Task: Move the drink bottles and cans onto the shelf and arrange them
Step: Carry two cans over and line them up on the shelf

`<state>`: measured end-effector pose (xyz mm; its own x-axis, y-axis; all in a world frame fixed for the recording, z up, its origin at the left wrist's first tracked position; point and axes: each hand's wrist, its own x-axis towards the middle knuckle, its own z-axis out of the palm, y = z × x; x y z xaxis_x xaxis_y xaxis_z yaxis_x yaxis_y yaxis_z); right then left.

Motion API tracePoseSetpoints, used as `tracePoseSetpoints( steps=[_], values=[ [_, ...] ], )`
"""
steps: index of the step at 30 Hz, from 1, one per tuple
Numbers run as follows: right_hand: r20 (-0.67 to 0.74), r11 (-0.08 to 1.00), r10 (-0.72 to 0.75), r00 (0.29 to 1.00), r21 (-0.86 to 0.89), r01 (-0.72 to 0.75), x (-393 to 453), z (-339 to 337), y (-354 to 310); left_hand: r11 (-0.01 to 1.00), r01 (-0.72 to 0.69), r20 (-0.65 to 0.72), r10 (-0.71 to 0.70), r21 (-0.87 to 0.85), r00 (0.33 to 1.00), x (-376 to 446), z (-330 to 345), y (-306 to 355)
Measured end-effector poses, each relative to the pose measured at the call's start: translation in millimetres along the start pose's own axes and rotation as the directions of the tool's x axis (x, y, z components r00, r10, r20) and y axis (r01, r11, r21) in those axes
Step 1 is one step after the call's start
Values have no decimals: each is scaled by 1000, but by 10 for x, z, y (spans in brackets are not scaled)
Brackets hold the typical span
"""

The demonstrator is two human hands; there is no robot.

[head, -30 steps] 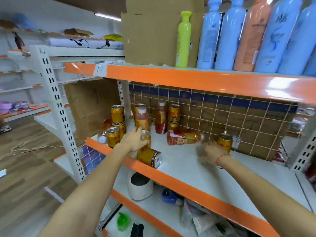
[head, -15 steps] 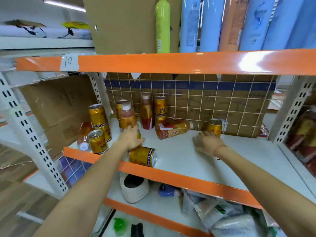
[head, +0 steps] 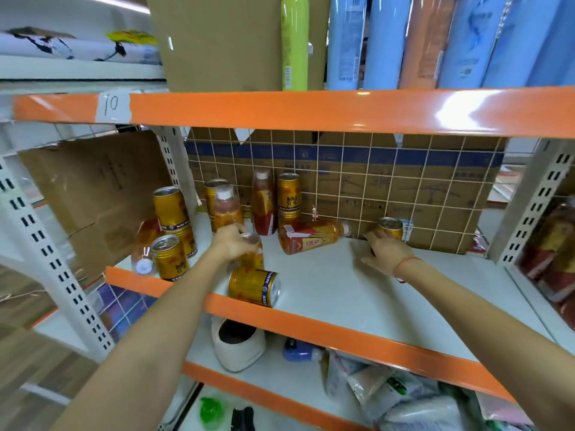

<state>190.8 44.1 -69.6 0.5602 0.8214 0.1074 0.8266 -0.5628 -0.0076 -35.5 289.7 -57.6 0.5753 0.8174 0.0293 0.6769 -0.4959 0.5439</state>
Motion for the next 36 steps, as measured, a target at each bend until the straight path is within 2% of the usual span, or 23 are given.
tracePoseSetpoints(
  steps=[4,9,12,15,17,18,21,24,28,36],
  values=[
    [2,1000,2,1000,15,-2,74,8,29,984,-108,132,127,-142,983,-8,145,249],
    [-13,1000,5,1000,5,-5,127,38,162,947,-156,321,246,-281,915,-49,260,543],
    [-141,999,37,989,13,-36,165,20,254,940,-167,364,274,-298,890,-57,318,636],
    [-240,989,135,961,97,-115,232,-86,332,936,-148,399,274,-319,875,-66,355,679],
    [-205,982,160,966,132,-134,316,-118,412,951,-176,431,274,-253,860,-51,347,739],
    [-160,977,167,973,159,-141,363,-131,446,961,-221,446,273,-166,852,-29,333,778],
    [48,961,168,985,214,-174,466,-142,486,933,-351,496,269,79,825,6,284,916],
    [155,957,156,975,222,-188,531,-111,513,923,-361,512,247,134,823,19,301,953],
    [203,961,168,965,186,-207,549,-49,516,926,-355,514,245,126,822,15,303,931],
    [112,967,193,975,147,-208,612,98,480,915,-362,465,245,180,851,-17,373,976]
  ],
)
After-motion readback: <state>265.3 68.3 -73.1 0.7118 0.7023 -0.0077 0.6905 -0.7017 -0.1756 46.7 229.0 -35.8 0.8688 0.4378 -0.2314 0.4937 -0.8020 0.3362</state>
